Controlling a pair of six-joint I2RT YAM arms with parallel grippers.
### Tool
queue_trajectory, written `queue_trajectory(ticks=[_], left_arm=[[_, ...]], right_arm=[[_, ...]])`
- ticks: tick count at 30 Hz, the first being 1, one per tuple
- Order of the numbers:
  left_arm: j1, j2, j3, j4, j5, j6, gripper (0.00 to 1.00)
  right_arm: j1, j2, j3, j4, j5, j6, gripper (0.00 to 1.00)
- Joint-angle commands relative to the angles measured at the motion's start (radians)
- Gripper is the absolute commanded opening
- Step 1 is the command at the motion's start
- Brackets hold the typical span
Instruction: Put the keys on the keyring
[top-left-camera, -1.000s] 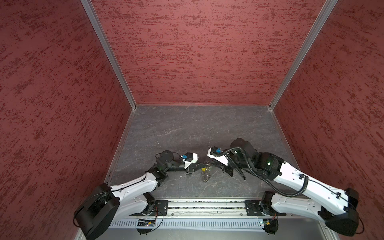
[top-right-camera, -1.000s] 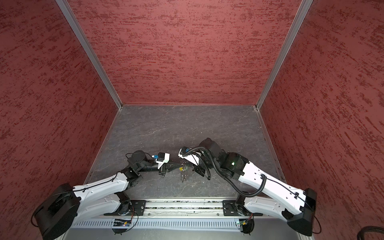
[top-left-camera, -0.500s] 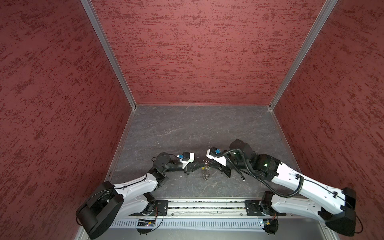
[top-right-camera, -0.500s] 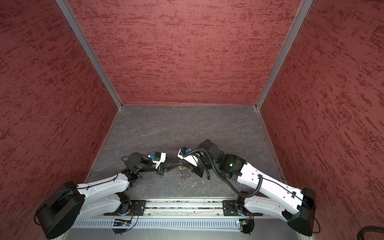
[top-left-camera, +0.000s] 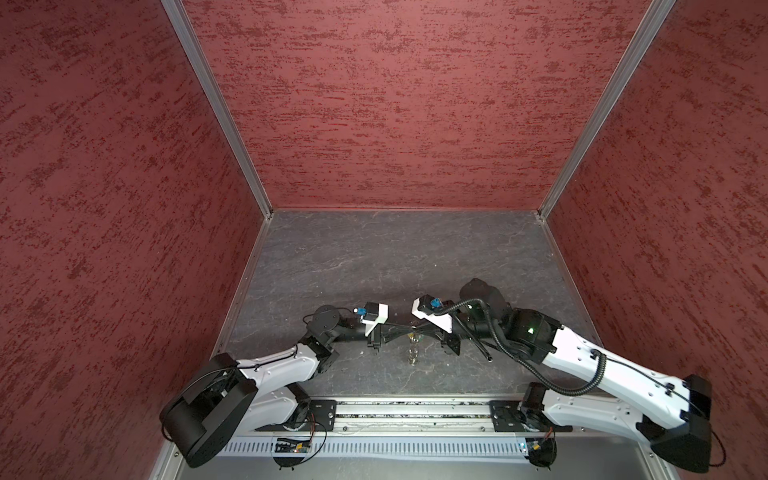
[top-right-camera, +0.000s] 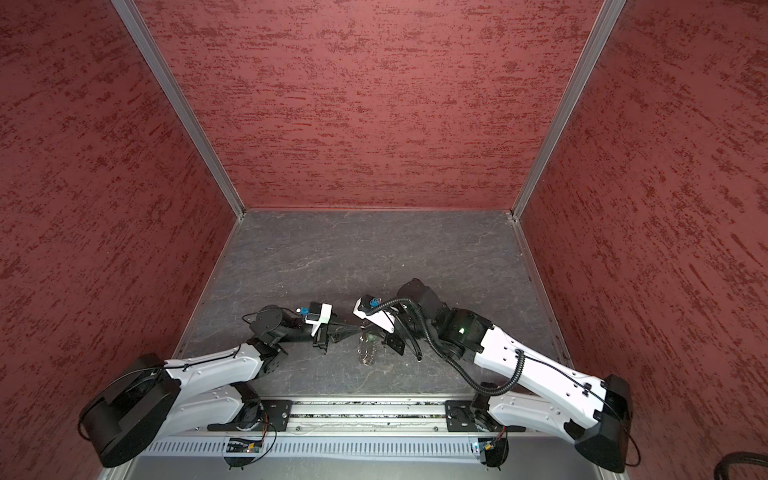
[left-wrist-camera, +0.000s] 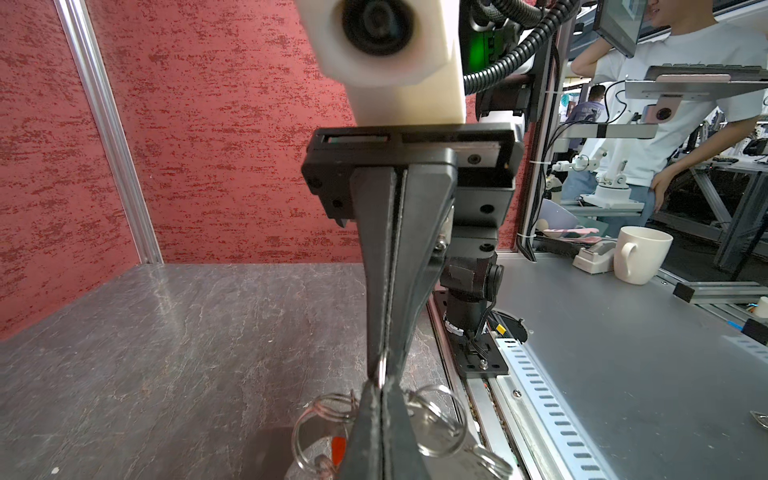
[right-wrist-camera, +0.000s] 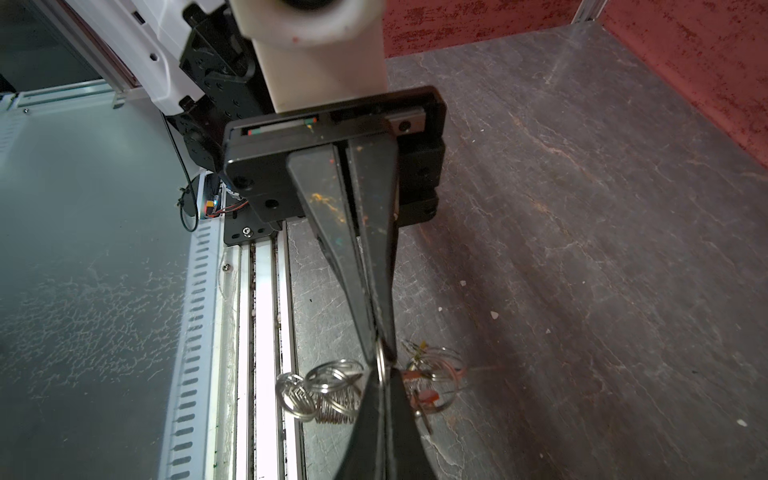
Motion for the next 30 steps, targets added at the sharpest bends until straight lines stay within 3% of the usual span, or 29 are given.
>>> queue_trajectory(ticks=[1,4,7,17,23,30], left_arm=[[0.000,-0.037,0.020,-0.069,0.002,0.049,0.02],[-0.010,-0.084,0.050,-0.259,-0.032,0.132,0.12],[-0.015,-0.111,0.063,-0.359,-0.055,0.182,0.16],[-0.025,-0.085,0.086,-0.389,-0.021,0.186,0.16],[-0.027,-0.070,0.090,-0.372,-0.007,0.172,0.04],[-0.031,-0.062,0.091,-0.363,-0.009,0.167,0.04]], right_arm=[[-0.003,0.006,0.020,-0.033,0.008,-0.010,0.00],[-0.003,0.042,0.079,-0.127,0.039,-0.040,0.00],[-0.003,0.091,0.152,-0.224,0.055,-0.075,0.00],[-0.002,0.148,0.234,-0.275,0.033,-0.127,0.00],[-0.001,0.143,0.219,-0.244,0.009,-0.116,0.00],[-0.001,0.113,0.189,-0.196,-0.005,-0.104,0.00]])
